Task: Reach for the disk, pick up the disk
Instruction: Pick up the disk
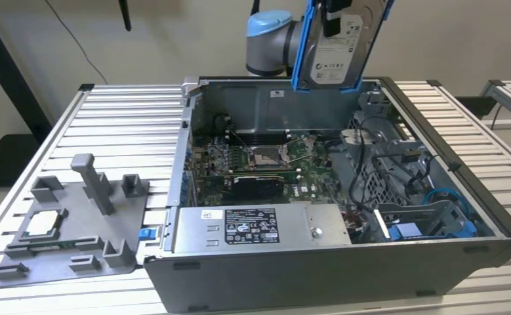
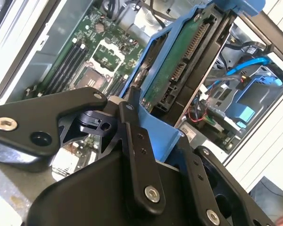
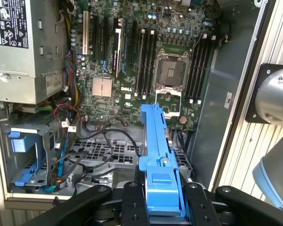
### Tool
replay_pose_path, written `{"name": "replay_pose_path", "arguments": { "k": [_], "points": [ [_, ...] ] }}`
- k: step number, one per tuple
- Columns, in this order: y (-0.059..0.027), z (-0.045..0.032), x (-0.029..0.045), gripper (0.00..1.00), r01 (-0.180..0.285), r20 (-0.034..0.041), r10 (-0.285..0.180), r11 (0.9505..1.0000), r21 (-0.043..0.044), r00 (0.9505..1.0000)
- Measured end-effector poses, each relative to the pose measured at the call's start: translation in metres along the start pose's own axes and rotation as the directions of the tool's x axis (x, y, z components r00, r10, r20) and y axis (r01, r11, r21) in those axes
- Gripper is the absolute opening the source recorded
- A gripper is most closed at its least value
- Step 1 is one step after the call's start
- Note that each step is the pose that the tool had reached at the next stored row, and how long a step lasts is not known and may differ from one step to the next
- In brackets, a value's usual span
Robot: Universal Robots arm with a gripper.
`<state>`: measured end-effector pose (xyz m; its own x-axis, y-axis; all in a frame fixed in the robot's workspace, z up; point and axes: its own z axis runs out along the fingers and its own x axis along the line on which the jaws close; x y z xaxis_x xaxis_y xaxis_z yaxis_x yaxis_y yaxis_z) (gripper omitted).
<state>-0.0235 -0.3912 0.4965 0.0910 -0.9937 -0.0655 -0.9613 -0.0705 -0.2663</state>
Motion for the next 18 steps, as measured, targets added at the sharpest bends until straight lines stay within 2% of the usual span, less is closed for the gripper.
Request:
{"name": "replay_pose_path", "arguments": {
  "k": [18],
  "points": [
    [-0.0241, 0.0065, 0.0023, 0.0, 0.0, 0.0, 0.0, 1.0, -0.0001, 1.0]
  ]
}}
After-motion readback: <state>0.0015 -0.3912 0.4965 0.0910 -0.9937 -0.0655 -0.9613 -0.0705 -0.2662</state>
